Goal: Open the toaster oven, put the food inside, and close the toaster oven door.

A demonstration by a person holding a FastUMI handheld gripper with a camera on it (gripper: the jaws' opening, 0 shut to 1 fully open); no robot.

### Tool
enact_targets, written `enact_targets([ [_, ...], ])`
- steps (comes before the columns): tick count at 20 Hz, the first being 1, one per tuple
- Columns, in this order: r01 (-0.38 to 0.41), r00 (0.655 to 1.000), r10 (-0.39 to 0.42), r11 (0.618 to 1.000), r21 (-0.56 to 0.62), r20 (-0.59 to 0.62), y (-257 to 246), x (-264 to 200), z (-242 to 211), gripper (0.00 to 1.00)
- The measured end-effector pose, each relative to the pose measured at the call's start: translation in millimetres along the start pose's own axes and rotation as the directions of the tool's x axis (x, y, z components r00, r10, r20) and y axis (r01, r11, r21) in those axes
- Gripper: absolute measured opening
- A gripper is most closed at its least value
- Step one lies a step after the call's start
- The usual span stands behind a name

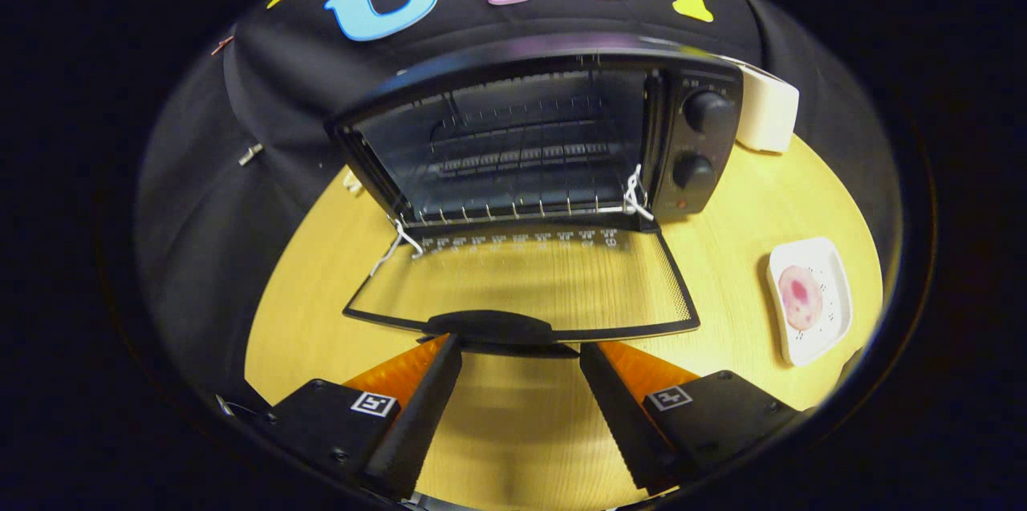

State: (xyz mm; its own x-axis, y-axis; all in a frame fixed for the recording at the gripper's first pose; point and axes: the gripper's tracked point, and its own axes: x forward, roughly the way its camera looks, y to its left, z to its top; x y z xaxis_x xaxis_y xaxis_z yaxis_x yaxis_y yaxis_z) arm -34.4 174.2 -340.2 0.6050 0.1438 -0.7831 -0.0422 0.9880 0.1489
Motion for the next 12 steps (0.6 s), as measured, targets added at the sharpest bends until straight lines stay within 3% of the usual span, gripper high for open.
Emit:
enact_targets([
  [3,-0.008,1.0,0.01,0.993,-0.12,0.017,-2.6,-3.6,-10.1,0.96],
  [7,-0.028,0.996,0.048,0.967,-0.255,0.075,-33.4,-41.8,-6.5,0.99],
  [12,0.011,0.997,0.004,0.983,-0.182,0.08,-116.3,-91.3,7.1,1.0],
])
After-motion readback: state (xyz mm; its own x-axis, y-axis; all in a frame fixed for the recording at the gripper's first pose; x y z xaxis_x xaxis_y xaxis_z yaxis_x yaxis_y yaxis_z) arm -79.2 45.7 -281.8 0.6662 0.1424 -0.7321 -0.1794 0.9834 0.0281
